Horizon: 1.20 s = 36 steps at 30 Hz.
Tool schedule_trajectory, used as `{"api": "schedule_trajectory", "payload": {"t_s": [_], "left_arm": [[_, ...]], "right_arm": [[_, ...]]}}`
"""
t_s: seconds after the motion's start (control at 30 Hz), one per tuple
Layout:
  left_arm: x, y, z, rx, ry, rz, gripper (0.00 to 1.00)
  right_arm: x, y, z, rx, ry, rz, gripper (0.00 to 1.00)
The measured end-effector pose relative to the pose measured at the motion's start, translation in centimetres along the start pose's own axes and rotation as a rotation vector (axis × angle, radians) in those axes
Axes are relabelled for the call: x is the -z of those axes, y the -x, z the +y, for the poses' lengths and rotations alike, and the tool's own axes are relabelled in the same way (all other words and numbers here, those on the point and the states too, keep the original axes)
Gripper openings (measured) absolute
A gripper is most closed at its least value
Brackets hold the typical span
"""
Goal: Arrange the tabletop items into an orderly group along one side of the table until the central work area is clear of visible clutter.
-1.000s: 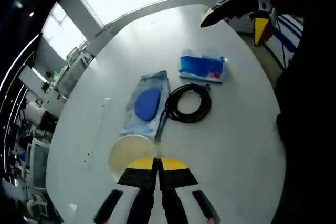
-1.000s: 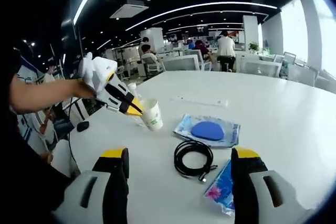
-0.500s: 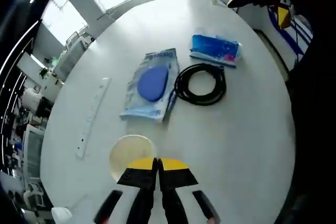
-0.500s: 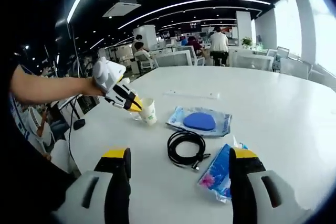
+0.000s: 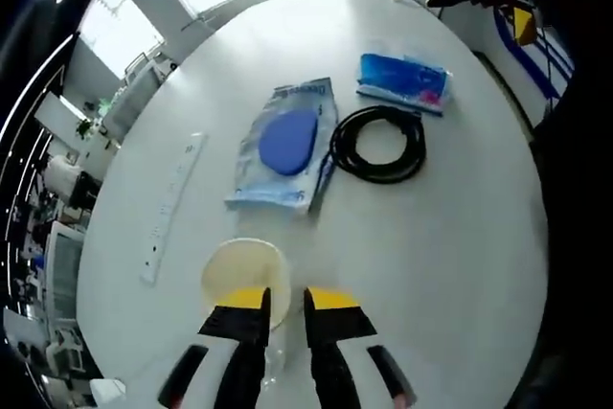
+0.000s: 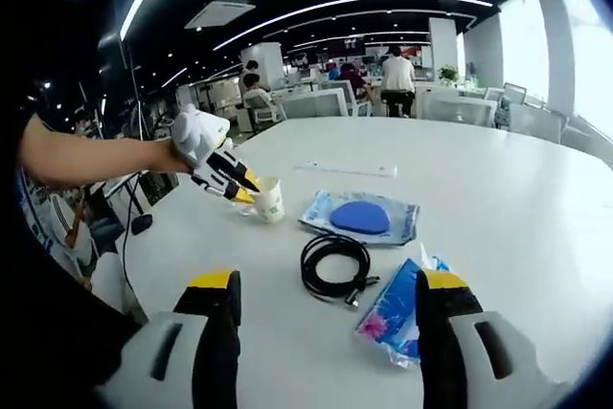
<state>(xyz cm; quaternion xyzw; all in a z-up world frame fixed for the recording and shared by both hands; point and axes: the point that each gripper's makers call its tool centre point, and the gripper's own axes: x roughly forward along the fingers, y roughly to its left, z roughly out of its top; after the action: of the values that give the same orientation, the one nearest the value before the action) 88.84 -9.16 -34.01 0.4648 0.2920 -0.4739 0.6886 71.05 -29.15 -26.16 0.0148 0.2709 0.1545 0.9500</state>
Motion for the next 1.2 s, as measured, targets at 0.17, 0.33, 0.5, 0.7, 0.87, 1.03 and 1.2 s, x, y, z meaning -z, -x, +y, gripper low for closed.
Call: {"api": "schedule_trajectory", "payload": {"t_s": [0.17, 0.33, 0.5, 0.7, 0.87, 1.03, 1.2], "left_arm": [[-0.2, 1.0, 0.1, -0.027, 0.037, -0.025, 0.24], [-1.4, 2.8, -0.2, -0.083, 0.078, -0.070, 0.37], [-2.3, 4.2, -1.4, -0.074, 0.154, -0.131, 0.49], [-2.8, 5.1, -3.3, -0.027, 0.281, -0.162, 0.57], [-4.3, 5.7, -4.9, 0.007, 0.389, -0.228, 0.60], [-5.5, 5.8, -6.3, 0.037, 0.502, -0.258, 0.66], [-7.0, 5.3, -8.1, 0.091, 0.545, -0.309, 0.68]], "right_arm": [[-0.1, -0.3, 0.0, -0.004, -0.001, 0.000, 0.71], [-0.3, -0.8, -0.1, -0.009, -0.003, 0.003, 0.71], [-0.4, -1.3, -0.2, -0.018, -0.006, 0.011, 0.72], [-0.2, -1.8, -0.2, -0.027, -0.002, 0.036, 0.72], [0.2, -2.4, -0.4, -0.032, 0.015, 0.071, 0.72], [0.3, -2.3, -1.0, -0.008, 0.017, 0.085, 0.71], [1.1, -2.0, -1.6, 0.005, 0.017, 0.109, 0.70]]}}
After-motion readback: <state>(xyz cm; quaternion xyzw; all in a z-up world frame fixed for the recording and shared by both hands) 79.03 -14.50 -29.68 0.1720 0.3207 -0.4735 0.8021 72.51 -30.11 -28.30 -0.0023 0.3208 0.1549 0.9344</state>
